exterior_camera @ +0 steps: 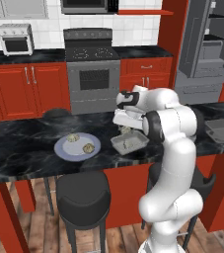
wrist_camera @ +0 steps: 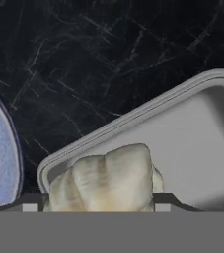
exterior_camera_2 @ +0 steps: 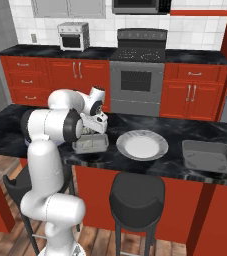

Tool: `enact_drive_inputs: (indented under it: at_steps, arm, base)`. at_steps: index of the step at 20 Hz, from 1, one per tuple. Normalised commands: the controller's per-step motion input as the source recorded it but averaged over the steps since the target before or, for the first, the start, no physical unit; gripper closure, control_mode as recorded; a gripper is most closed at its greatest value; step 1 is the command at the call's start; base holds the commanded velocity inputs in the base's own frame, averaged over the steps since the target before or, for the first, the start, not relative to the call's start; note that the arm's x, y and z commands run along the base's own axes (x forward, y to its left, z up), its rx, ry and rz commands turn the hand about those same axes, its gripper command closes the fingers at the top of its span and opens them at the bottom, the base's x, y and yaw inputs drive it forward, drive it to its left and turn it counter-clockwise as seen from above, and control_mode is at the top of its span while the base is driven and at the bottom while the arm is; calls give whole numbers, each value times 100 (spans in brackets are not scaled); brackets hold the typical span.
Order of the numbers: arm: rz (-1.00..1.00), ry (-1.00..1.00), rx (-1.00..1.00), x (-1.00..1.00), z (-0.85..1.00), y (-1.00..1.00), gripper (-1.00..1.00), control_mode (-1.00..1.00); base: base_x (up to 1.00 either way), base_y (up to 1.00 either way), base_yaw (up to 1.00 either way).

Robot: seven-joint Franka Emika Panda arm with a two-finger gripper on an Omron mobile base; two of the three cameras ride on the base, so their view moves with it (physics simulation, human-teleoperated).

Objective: Place two dumplings into each of the tupperware containers and then place the containers in the fridge.

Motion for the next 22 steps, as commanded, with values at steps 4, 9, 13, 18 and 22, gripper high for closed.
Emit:
enact_drive_inputs:
  at_steps: [4,9,13,18,22]
  arm:
    - [0,0,-1,10,-11,-50,100,-100]
    - [-1,2,0,-1,-26,-12,100,-100]
    - [-1,6,-1,0,-8,0,100,-100]
    - [-3,9,-3,-9,-8,0,100,-100]
    - [0,5,0,-11,-14,-19,100,-100]
  base:
    - [0,0,0]
    - [0,0,0]
    - [0,0,0]
    - [0,0,0]
    - [0,0,0]
